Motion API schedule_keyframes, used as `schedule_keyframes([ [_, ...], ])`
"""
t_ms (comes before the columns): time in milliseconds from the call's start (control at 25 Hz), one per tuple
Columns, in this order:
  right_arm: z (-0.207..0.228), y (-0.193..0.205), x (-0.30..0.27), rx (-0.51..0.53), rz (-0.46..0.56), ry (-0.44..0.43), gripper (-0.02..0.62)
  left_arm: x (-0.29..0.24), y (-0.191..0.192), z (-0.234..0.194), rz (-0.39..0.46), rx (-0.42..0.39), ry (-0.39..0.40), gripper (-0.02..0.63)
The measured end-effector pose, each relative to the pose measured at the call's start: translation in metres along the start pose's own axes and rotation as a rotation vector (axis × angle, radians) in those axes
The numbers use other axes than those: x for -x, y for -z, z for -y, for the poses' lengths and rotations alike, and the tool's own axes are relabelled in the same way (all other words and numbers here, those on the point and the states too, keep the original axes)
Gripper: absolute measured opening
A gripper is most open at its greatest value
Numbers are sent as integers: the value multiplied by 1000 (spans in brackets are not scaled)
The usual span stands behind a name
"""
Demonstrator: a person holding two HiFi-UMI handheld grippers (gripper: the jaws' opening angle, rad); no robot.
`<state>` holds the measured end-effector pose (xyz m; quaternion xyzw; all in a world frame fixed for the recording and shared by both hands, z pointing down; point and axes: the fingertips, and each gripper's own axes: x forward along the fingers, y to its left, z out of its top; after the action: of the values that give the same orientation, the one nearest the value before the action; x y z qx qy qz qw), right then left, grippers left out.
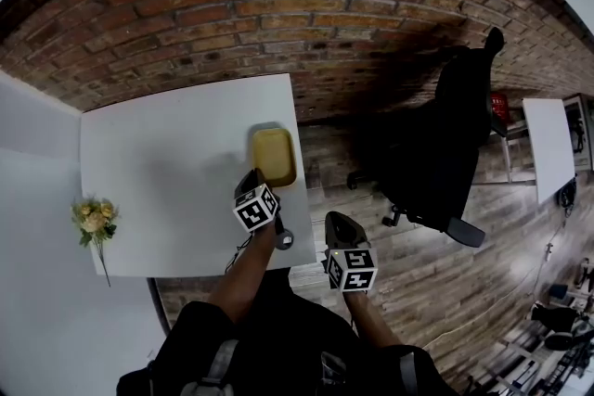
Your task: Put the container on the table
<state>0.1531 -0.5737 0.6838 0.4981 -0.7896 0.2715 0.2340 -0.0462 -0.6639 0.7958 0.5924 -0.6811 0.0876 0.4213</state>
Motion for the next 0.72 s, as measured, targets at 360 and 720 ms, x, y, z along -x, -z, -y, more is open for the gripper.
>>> schedule_keyframes([
  [360, 7, 4, 5, -14, -5, 16, 25, -2, 6, -2, -16, -14, -15, 29],
  [720, 1, 9, 7, -18, -16, 3, 25, 5, 8, 3, -23, 18, 42, 56],
])
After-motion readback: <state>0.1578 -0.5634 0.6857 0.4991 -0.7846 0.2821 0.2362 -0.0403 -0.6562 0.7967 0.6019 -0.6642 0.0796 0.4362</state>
